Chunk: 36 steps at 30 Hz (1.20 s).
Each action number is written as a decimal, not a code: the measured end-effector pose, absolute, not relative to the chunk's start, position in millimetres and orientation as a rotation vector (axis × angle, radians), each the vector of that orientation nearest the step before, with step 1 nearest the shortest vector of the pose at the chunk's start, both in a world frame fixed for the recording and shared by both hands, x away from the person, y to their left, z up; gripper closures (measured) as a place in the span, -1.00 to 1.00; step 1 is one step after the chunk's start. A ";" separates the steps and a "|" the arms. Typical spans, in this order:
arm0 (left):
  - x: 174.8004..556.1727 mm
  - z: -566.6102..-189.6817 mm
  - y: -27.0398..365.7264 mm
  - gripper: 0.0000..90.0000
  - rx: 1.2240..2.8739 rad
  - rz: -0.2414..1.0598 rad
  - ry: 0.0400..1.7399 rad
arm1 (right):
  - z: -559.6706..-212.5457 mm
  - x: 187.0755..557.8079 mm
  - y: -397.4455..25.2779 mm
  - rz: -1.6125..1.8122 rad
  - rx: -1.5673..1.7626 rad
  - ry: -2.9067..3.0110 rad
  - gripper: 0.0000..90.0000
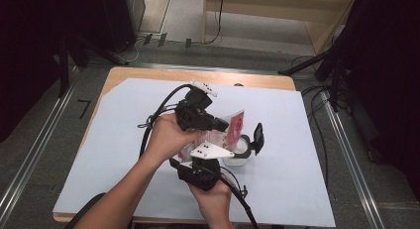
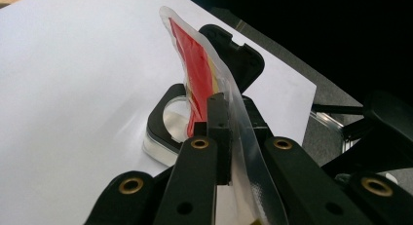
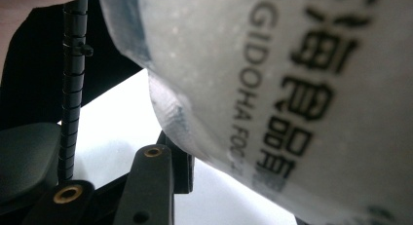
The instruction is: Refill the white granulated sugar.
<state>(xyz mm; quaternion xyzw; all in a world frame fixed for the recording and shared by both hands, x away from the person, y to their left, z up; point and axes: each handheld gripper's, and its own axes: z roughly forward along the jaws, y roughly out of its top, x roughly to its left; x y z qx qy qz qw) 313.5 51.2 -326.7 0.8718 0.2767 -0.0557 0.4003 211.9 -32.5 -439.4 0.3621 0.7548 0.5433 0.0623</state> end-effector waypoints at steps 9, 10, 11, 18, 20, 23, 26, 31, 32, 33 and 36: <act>313.0 -326.2 51.8 0.94 2.200 -0.130 0.709 | -438.6 212.7 -32.5 1.656 1.105 2.286 0.40; 312.9 -325.9 51.9 0.94 2.202 -0.131 0.708 | -438.7 212.7 -32.4 1.656 1.104 2.287 0.40; 312.9 -325.9 51.9 0.94 2.202 -0.129 0.708 | -438.7 212.8 -32.4 1.657 1.103 2.287 0.40; 313.5 -326.3 52.2 0.95 2.200 -0.132 0.709 | -439.2 213.0 -32.2 1.655 1.100 2.285 0.40; 313.2 -326.2 51.9 0.95 2.197 -0.131 0.714 | -439.0 213.0 -32.4 1.657 1.101 2.286 0.40; 313.0 -325.9 51.5 0.95 2.203 -0.127 0.714 | -438.9 213.0 -33.4 1.659 1.092 2.292 0.40; 313.4 -326.2 51.6 0.95 2.195 -0.132 0.715 | -439.1 213.1 -33.3 1.661 1.091 2.288 0.40; 313.8 -326.0 51.7 0.95 2.198 -0.132 0.716 | -439.2 213.2 -33.1 1.660 1.092 2.287 0.41; 313.8 -326.0 51.7 0.95 2.199 -0.132 0.716 | -439.0 213.1 -33.1 1.659 1.096 2.286 0.41; 313.6 -326.0 51.6 0.95 2.197 -0.132 0.716 | -438.9 213.1 -33.0 1.659 1.096 2.287 0.41; 313.5 -325.9 51.6 0.95 2.198 -0.132 0.714 | -438.8 212.8 -32.8 1.659 1.097 2.286 0.41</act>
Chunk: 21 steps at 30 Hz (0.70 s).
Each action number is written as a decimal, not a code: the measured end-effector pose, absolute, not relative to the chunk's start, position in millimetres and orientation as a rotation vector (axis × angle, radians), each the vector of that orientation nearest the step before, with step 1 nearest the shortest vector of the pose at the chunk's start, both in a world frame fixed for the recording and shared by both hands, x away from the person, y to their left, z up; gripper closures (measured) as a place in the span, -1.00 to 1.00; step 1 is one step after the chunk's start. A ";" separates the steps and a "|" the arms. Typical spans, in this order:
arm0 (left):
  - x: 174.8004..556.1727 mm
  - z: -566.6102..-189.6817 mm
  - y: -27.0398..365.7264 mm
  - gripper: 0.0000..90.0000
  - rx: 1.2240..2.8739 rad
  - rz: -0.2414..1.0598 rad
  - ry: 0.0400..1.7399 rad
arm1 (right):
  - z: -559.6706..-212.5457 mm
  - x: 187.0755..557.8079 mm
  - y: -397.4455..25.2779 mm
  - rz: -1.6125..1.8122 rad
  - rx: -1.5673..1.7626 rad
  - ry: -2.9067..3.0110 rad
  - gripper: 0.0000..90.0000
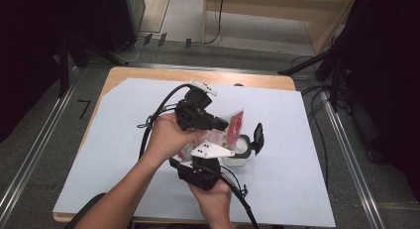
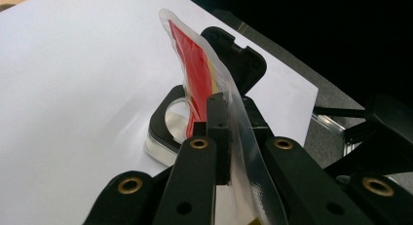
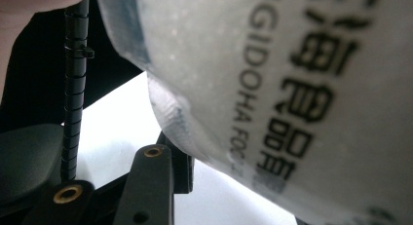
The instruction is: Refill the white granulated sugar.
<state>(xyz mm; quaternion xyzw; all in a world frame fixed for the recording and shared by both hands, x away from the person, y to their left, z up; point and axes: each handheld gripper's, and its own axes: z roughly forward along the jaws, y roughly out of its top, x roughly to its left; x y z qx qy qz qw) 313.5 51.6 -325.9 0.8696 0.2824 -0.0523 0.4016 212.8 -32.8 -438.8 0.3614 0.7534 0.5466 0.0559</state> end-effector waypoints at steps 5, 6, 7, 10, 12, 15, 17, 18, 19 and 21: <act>313.7 -325.8 51.6 0.95 2.199 -0.130 0.714 | -438.9 213.1 -32.7 1.661 1.097 2.283 0.41; 313.4 -325.7 51.5 0.95 2.200 -0.131 0.713 | -439.0 213.0 -32.6 1.662 1.097 2.283 0.41; 313.3 -325.7 51.4 0.95 2.201 -0.127 0.715 | -439.1 212.9 -32.5 1.662 1.098 2.281 0.41; 313.3 -325.6 51.2 0.95 2.201 -0.129 0.713 | -439.2 212.8 -32.6 1.664 1.099 2.279 0.41; 313.3 -325.5 51.1 0.95 2.201 -0.129 0.714 | -439.0 212.8 -32.6 1.664 1.100 2.279 0.41; 313.4 -325.5 51.3 0.95 2.202 -0.126 0.714 | -438.8 212.9 -32.5 1.661 1.101 2.280 0.41; 313.4 -325.2 51.7 0.95 2.202 -0.125 0.713 | -438.5 212.8 -32.1 1.656 1.104 2.281 0.41; 313.4 -325.1 51.8 0.95 2.201 -0.127 0.712 | -438.3 212.7 -32.0 1.655 1.104 2.281 0.41; 313.5 -325.2 51.8 0.95 2.201 -0.126 0.712 | -438.1 212.6 -31.9 1.655 1.104 2.280 0.41; 313.6 -325.2 51.7 0.95 2.201 -0.126 0.712 | -438.1 212.8 -31.9 1.654 1.106 2.281 0.41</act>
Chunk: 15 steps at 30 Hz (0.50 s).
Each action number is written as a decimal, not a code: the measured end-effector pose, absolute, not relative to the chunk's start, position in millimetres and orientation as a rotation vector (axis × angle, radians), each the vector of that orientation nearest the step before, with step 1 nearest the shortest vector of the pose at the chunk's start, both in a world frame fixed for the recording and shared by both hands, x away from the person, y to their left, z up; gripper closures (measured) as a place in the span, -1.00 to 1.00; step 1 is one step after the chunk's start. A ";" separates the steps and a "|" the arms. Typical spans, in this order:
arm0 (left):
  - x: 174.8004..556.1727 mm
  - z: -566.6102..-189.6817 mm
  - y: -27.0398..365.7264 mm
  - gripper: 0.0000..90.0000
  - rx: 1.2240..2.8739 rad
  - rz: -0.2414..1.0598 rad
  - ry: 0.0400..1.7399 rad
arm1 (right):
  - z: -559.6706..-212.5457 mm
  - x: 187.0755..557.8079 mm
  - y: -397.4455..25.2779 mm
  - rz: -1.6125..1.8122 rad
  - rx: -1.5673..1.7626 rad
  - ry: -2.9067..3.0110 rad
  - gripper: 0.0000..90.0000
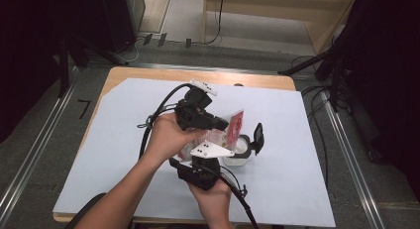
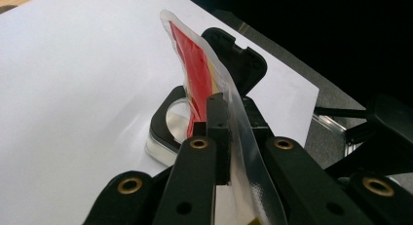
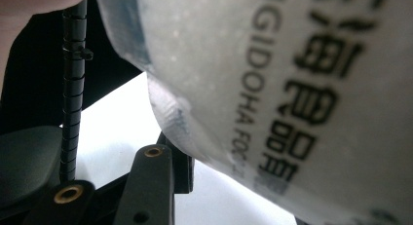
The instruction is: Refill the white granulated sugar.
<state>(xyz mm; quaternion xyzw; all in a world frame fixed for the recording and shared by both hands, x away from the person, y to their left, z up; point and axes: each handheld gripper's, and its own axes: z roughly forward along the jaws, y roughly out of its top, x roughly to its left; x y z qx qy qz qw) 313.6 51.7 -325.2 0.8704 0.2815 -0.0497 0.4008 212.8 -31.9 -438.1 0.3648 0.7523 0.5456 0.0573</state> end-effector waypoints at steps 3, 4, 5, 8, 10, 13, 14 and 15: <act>313.6 -325.2 51.7 0.95 2.200 -0.127 0.713 | -438.1 212.9 -31.9 1.653 1.107 2.282 0.41; 313.6 -325.2 51.7 0.95 2.197 -0.125 0.715 | -437.9 212.9 -32.0 1.653 1.107 2.282 0.41; 313.8 -325.0 52.0 0.95 2.198 -0.126 0.714 | -437.7 213.1 -32.0 1.651 1.108 2.283 0.41; 313.7 -323.9 53.0 0.95 2.199 -0.125 0.724 | -436.4 213.3 -31.6 1.653 1.108 2.287 0.41; 313.5 -324.1 53.1 0.95 2.193 -0.125 0.725 | -435.9 213.3 -31.4 1.654 1.108 2.290 0.41; 314.0 -324.6 53.1 0.95 2.190 -0.126 0.726 | -436.1 214.1 -31.3 1.653 1.110 2.292 0.41; 314.1 -324.7 53.0 0.95 2.187 -0.124 0.727 | -436.1 214.4 -31.4 1.652 1.112 2.294 0.41; 314.1 -324.7 53.0 0.95 2.188 -0.124 0.727 | -436.1 214.5 -31.4 1.651 1.113 2.295 0.41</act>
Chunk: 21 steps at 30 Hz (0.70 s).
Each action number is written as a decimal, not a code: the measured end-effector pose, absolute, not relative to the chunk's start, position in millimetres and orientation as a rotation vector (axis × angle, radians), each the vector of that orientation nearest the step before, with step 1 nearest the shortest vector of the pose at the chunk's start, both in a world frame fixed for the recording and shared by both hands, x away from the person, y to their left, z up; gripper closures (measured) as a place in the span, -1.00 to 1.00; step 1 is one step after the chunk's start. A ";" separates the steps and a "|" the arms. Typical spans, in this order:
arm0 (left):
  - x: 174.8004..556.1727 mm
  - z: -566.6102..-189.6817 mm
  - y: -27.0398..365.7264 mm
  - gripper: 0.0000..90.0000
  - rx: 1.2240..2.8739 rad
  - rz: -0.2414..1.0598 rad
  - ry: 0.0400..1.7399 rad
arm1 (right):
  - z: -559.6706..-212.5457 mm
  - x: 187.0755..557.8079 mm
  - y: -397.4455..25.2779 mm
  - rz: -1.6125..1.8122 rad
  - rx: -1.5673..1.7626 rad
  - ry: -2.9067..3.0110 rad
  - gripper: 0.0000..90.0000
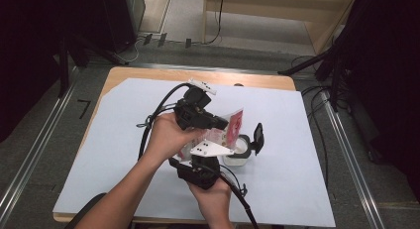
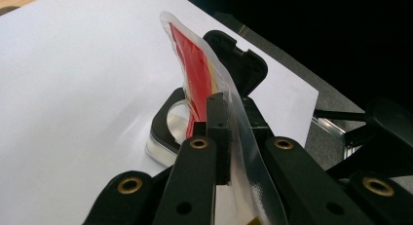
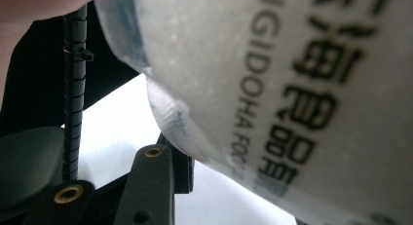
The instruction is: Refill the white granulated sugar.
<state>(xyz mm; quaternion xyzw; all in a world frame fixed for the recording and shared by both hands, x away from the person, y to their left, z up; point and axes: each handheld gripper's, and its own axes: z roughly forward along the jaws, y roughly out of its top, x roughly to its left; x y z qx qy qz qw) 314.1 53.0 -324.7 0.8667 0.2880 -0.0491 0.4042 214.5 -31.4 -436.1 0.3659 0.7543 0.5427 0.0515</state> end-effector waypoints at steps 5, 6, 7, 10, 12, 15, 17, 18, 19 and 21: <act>314.6 -324.5 54.2 0.95 2.189 -0.118 0.724 | -435.9 215.0 -30.2 1.639 1.112 2.295 0.41; 314.6 -324.4 54.4 0.95 2.189 -0.117 0.724 | -435.8 215.2 -29.9 1.640 1.114 2.295 0.41; 314.6 -324.3 54.6 0.95 2.190 -0.116 0.724 | -435.7 215.3 -29.6 1.641 1.114 2.295 0.41; 314.3 -323.5 54.8 0.95 2.192 -0.110 0.729 | -435.8 215.9 -29.1 1.642 1.116 2.292 0.41; 314.1 -323.3 54.8 0.95 2.186 -0.111 0.728 | -435.6 216.3 -28.9 1.645 1.114 2.289 0.41; 313.9 -323.2 54.7 0.95 2.187 -0.109 0.724 | -435.5 216.2 -28.4 1.651 1.112 2.286 0.41; 314.0 -323.2 54.5 0.95 2.187 -0.110 0.724 | -435.5 216.3 -28.5 1.651 1.112 2.286 0.41; 314.1 -323.1 54.5 0.95 2.189 -0.108 0.721 | -435.5 216.3 -28.6 1.652 1.113 2.286 0.41; 314.0 -323.0 54.3 0.95 2.189 -0.107 0.722 | -435.5 216.4 -28.7 1.652 1.113 2.286 0.41; 314.0 -323.0 54.1 0.95 2.190 -0.107 0.721 | -435.4 216.1 -28.9 1.651 1.114 2.288 0.41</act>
